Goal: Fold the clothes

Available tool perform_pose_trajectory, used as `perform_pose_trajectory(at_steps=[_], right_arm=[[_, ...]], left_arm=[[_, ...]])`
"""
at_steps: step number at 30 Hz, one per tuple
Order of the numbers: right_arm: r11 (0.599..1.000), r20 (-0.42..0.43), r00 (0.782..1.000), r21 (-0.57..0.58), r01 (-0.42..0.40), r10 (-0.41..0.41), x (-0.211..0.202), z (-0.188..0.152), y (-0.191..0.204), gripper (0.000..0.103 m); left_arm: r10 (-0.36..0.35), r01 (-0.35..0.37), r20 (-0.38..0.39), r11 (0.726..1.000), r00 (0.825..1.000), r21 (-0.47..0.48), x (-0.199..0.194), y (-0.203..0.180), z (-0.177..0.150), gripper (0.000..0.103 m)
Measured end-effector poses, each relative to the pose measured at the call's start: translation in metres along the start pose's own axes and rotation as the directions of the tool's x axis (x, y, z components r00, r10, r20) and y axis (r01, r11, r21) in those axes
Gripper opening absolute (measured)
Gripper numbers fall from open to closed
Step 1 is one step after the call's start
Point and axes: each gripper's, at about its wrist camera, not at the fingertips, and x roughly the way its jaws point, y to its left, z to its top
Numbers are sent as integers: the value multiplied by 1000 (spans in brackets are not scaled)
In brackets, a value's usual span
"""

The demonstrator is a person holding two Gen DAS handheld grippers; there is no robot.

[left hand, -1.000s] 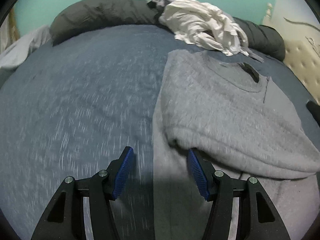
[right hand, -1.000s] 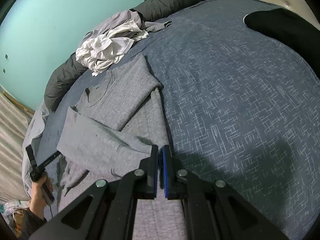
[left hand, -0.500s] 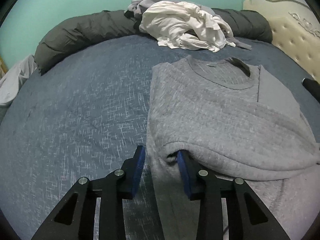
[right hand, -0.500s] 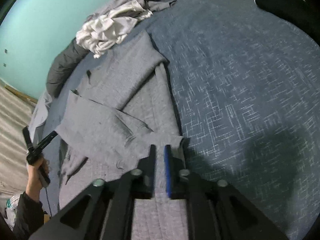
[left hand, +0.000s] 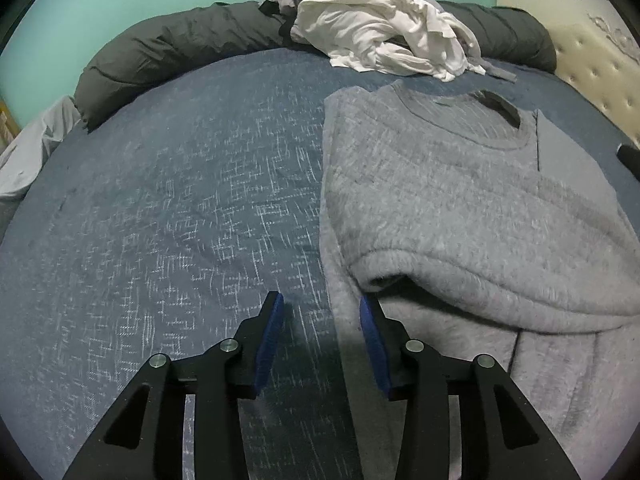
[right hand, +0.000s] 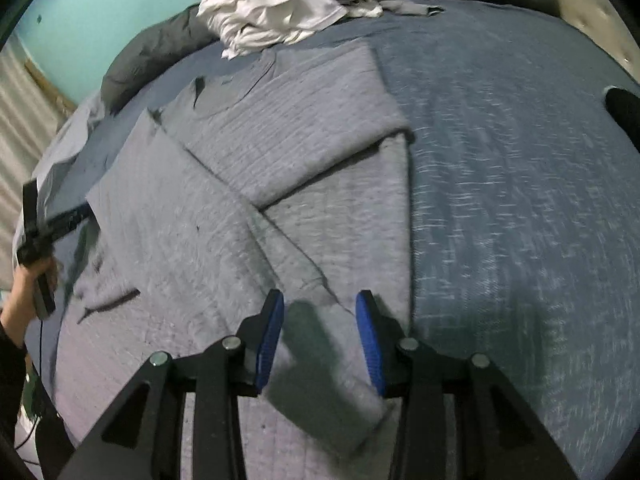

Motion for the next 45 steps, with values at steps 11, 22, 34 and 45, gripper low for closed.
perform_pose_trajectory(at_steps=[11, 22, 34, 45], right_arm=[[998, 0, 999, 48, -38, 38, 5, -5, -7, 38], [998, 10, 999, 50, -39, 38, 4, -8, -2, 37], [997, 10, 999, 62, -41, 41, -4, -13, -17, 37], [995, 16, 998, 77, -69, 68, -11, -18, -22, 37]], left_arm=[[-38, 37, 9, 997, 999, 63, 12, -17, 12, 43], [-71, 72, 52, 997, 996, -18, 0, -2, 35, 9], [-93, 92, -10, 990, 996, -110, 16, 28, 13, 13], [-194, 192, 15, 950, 981, -247, -4, 57, 4, 38]])
